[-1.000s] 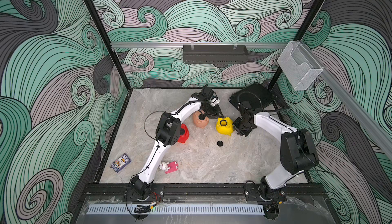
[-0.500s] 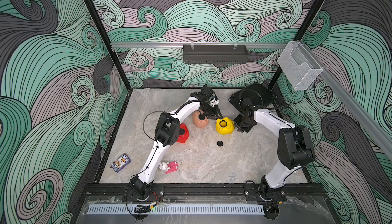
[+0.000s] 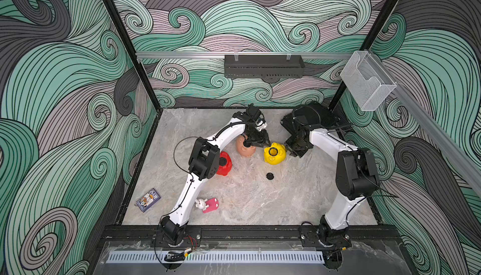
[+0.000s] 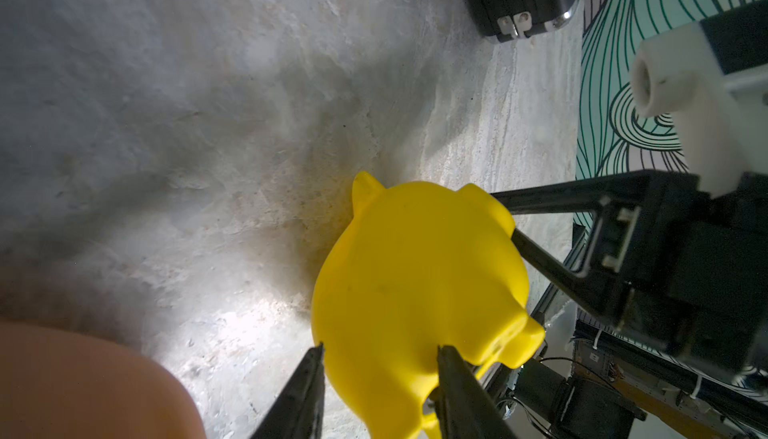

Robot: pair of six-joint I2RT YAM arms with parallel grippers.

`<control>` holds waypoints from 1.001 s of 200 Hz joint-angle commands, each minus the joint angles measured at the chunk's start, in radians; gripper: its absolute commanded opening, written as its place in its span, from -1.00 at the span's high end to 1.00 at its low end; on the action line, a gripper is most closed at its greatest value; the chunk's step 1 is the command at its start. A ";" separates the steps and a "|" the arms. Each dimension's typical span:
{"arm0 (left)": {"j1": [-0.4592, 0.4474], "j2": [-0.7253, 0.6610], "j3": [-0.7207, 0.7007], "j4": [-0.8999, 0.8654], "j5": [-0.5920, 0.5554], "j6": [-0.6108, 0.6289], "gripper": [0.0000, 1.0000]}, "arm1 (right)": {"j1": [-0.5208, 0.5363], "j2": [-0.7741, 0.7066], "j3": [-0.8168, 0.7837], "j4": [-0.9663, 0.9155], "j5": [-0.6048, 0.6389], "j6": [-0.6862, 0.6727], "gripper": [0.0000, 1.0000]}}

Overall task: Close piggy banks
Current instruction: Adjust the piggy bank at the center of the board.

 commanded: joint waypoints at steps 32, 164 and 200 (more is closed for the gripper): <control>0.043 -0.070 -0.005 -0.042 -0.054 0.002 0.06 | -0.005 0.041 0.082 -0.012 -0.010 -0.088 0.42; 0.051 -0.085 -0.004 0.072 0.025 -0.068 0.07 | -0.054 -0.140 -0.055 -0.035 0.034 -0.129 0.33; 0.038 -0.083 -0.007 0.052 0.017 -0.059 0.17 | -0.047 -0.204 -0.151 -0.029 0.007 -0.120 0.36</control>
